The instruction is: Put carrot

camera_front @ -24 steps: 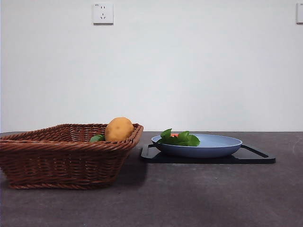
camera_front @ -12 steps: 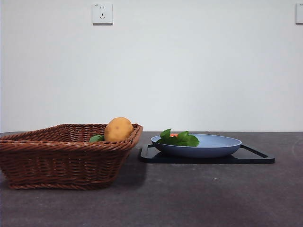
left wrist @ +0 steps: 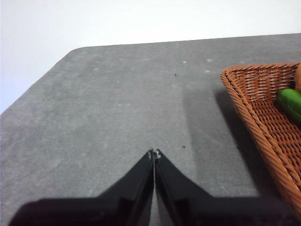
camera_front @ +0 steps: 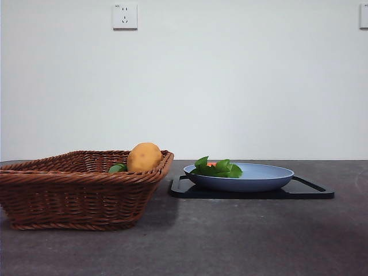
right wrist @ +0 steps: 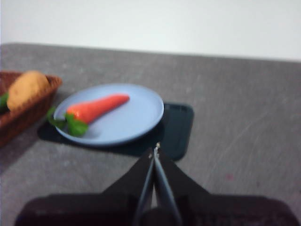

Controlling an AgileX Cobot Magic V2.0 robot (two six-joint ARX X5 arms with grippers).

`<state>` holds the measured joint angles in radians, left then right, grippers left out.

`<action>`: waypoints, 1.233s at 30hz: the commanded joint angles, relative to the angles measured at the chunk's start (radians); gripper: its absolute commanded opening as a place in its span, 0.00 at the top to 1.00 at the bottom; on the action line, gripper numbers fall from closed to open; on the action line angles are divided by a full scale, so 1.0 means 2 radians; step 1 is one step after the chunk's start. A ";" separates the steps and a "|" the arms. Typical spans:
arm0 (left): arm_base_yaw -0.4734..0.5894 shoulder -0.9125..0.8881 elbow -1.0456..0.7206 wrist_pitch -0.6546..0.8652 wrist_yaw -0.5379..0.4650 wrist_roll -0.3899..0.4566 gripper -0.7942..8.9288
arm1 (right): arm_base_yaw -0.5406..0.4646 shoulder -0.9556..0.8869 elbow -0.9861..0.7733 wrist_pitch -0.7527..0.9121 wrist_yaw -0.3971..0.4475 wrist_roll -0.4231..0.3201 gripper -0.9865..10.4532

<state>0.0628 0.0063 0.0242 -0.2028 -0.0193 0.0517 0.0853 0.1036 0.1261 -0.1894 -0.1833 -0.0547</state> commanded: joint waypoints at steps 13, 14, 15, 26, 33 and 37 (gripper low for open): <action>0.001 -0.002 -0.003 0.000 -0.001 -0.003 0.91 | -0.013 -0.049 -0.059 0.010 0.004 0.052 0.91; 0.001 -0.002 -0.003 0.000 -0.001 -0.003 0.91 | -0.017 -0.051 -0.059 0.010 0.005 0.052 0.91; 0.001 -0.002 -0.003 0.000 -0.001 -0.003 0.91 | -0.020 -0.052 -0.059 0.010 0.005 0.053 0.91; 0.001 -0.002 -0.003 0.000 -0.001 -0.003 0.91 | -0.033 -0.052 -0.059 0.018 0.003 0.053 0.91; 0.001 -0.002 -0.003 0.000 -0.001 -0.003 0.91 | -0.033 -0.052 -0.059 0.018 0.003 0.052 0.91; 0.001 -0.002 -0.003 0.000 -0.001 -0.003 0.91 | -0.033 -0.052 -0.059 0.018 0.003 0.052 0.91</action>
<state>0.0628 0.0063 0.0242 -0.2028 -0.0193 0.0513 0.0196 0.0048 0.0174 -0.1585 -0.1761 0.0414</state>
